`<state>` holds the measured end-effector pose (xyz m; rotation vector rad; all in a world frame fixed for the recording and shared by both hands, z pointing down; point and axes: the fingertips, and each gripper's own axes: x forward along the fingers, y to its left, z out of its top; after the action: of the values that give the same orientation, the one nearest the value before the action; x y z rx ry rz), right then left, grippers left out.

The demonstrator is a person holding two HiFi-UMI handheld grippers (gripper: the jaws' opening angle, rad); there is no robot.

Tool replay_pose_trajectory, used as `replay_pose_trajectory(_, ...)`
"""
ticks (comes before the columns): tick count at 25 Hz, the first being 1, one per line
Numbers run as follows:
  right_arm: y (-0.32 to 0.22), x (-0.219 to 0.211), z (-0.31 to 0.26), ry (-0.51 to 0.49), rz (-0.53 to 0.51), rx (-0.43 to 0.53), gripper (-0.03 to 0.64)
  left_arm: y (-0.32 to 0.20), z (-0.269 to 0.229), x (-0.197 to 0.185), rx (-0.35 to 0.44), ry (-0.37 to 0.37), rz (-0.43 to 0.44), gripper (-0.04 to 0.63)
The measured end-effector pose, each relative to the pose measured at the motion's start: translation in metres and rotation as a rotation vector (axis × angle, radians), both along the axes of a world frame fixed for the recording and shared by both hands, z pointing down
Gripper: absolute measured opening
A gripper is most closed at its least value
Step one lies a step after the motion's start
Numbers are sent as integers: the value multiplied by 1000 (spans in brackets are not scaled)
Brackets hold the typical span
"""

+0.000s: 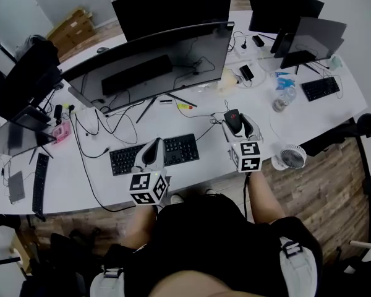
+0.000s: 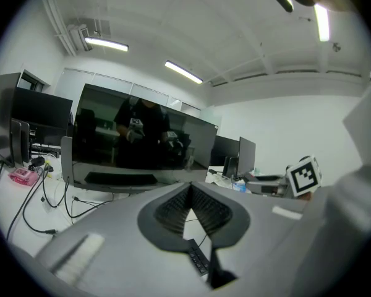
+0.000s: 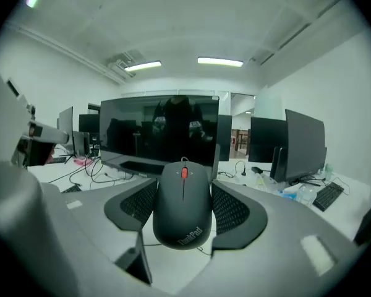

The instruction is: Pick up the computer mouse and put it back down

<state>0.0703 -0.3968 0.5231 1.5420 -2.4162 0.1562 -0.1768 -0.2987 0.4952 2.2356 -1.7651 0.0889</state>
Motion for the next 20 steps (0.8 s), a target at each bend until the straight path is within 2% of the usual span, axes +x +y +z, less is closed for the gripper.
replay_pose_trajectory(12, 30, 22, -142, -118, 38, 295, 269, -4, -8, 10, 32, 14, 31, 52)
replay_pose_trajectory(15, 34, 25, -155, -120, 45, 325, 268, -5, -9, 11, 35, 16, 36, 52)
replay_pose_trajectory(20, 37, 27, -153, -119, 54, 315, 268, -3, -12, 9, 40, 18, 34, 52)
